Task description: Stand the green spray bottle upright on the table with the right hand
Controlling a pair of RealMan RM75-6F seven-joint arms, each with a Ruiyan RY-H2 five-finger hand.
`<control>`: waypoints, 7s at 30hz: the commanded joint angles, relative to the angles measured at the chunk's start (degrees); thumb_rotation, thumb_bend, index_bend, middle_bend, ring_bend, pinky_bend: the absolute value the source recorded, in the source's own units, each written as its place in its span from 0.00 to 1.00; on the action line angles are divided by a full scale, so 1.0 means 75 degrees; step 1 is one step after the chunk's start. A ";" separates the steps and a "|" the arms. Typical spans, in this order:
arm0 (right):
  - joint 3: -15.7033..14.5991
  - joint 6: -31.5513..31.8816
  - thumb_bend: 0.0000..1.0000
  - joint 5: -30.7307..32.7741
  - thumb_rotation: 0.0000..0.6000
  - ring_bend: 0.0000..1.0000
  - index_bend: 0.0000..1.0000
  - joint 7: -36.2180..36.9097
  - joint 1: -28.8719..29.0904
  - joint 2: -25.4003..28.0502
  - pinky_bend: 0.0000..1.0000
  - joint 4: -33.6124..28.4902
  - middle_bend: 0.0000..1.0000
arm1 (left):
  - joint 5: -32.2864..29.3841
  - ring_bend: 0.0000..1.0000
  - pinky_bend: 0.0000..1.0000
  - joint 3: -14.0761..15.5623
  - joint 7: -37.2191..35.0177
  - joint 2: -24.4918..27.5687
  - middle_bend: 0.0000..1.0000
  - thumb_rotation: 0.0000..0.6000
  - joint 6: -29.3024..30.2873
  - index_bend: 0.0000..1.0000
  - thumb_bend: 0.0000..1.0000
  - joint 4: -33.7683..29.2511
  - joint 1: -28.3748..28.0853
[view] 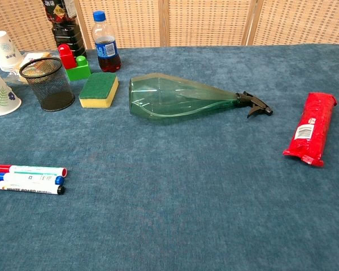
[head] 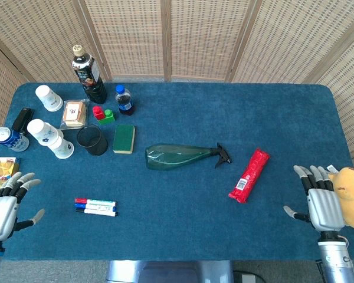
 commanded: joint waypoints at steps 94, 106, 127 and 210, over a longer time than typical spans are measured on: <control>0.1593 -0.4864 0.14 0.7035 1.00 0.00 0.00 -0.0921 0.8680 -0.5104 0.01 0.4711 0.06 | 0.0225 0.13 0.15 0.0123 -0.0789 -0.0292 0.20 1.00 -0.0098 0.27 0.30 0.0935 -0.0079; 0.1653 -0.4295 0.14 0.8471 1.00 0.00 0.00 -0.2752 0.8810 -0.5409 0.01 0.6160 0.06 | 0.0236 0.13 0.15 0.0141 -0.0831 -0.0298 0.20 1.00 -0.0051 0.27 0.30 0.0973 -0.0039; 0.2334 -0.3790 0.14 0.8400 1.00 0.00 0.00 -0.3355 0.7687 -0.3848 0.05 0.2705 0.07 | 0.0393 0.13 0.15 0.0155 -0.0864 -0.0345 0.20 1.00 -0.0040 0.27 0.30 0.0973 -0.0081; -0.0627 -0.6498 0.19 0.6801 0.45 0.12 0.00 -0.1360 0.7089 -0.0900 0.27 0.2848 0.19 | 0.0228 0.13 0.15 0.0104 -0.0296 -0.0368 0.20 1.00 -0.0252 0.26 0.30 0.0685 -0.0251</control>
